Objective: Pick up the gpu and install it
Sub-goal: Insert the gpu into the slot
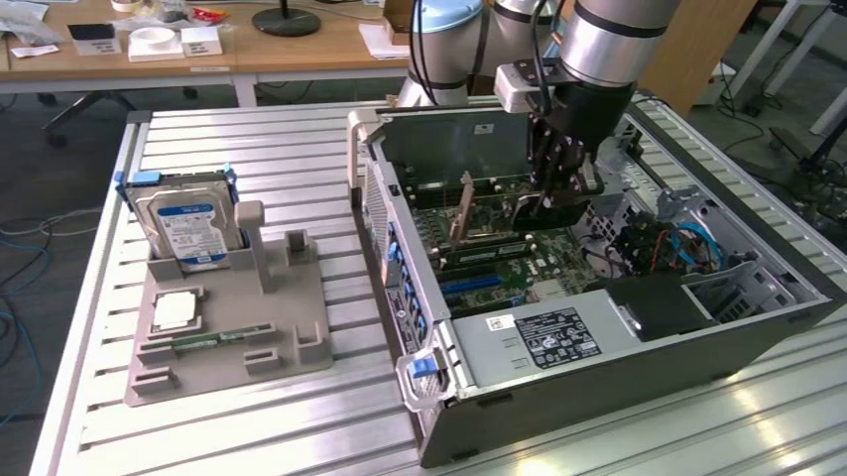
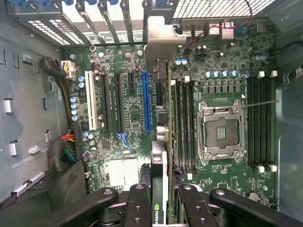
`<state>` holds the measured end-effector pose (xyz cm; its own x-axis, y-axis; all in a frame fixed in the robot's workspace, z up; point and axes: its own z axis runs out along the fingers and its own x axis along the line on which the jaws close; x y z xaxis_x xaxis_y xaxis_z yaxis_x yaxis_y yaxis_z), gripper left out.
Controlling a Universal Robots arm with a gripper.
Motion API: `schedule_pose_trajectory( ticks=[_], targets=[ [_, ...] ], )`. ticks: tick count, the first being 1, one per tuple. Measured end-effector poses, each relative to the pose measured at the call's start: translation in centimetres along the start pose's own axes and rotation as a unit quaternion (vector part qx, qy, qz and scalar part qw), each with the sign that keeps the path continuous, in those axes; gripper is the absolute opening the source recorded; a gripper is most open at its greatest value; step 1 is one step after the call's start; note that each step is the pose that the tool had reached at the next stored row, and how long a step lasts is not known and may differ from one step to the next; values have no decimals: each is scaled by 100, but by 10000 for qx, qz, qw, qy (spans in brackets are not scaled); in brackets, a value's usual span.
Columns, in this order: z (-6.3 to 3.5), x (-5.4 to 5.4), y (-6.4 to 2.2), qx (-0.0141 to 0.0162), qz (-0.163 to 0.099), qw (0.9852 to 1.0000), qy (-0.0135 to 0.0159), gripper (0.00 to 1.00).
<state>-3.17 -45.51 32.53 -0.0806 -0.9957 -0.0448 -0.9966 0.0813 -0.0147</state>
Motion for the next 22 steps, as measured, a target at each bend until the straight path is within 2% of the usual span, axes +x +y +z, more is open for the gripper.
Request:
schedule_pose_trajectory(
  ticks=[14, 22],
  targets=[
    [29, 3, 19, 0, 0, 10000, 0, 27],
    [28, 67, 22, -3, -58, 10000, -1, 27]
  ],
)
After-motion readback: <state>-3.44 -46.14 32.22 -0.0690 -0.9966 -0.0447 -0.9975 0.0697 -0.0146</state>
